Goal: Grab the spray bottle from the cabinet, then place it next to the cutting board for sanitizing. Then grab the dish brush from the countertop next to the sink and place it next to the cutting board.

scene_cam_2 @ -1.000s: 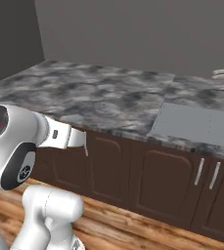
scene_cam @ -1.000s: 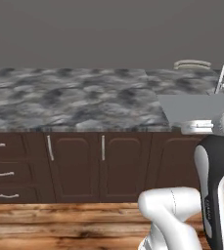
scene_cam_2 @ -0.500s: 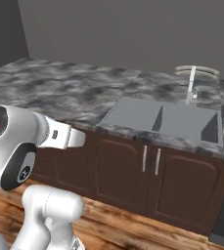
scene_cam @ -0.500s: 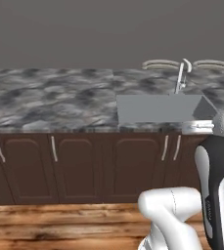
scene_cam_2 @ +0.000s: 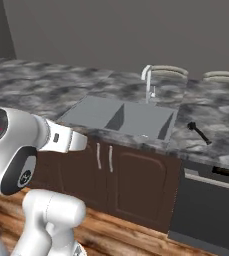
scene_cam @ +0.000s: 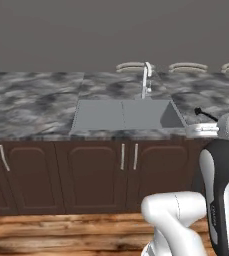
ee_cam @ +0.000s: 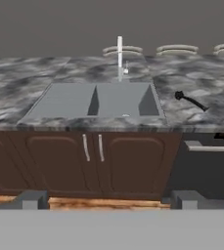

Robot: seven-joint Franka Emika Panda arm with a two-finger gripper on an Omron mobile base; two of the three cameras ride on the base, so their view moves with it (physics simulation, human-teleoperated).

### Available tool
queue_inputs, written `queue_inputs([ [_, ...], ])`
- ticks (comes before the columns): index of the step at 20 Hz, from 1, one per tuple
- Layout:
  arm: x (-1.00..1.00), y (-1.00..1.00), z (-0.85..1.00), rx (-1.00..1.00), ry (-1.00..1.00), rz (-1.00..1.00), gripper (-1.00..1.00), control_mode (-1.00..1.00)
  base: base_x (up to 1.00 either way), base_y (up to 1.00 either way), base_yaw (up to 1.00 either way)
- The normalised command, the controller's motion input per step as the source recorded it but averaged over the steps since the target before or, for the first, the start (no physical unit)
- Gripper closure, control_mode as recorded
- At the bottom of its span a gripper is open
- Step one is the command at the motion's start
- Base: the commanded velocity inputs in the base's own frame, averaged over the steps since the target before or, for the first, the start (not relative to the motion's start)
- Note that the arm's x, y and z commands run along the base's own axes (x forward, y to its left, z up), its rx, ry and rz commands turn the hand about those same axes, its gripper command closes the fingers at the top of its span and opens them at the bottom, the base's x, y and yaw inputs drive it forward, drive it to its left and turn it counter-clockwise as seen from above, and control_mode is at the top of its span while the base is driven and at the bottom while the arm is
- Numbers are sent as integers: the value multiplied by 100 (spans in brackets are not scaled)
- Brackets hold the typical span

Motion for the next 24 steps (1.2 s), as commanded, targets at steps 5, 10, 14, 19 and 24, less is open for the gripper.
queue_inputs([
  [5,0,0,0,0,0,0,-100,100,31,-99,0],
  [10,0,0,0,0,0,0,-100,100,43,-65,0],
  [14,0,0,0,0,0,0,-100,100,77,0,0],
  [19,0,0,0,0,0,0,-100,100,69,-32,0],
  [24,0,0,0,0,0,0,-100,100,59,-63,0],
])
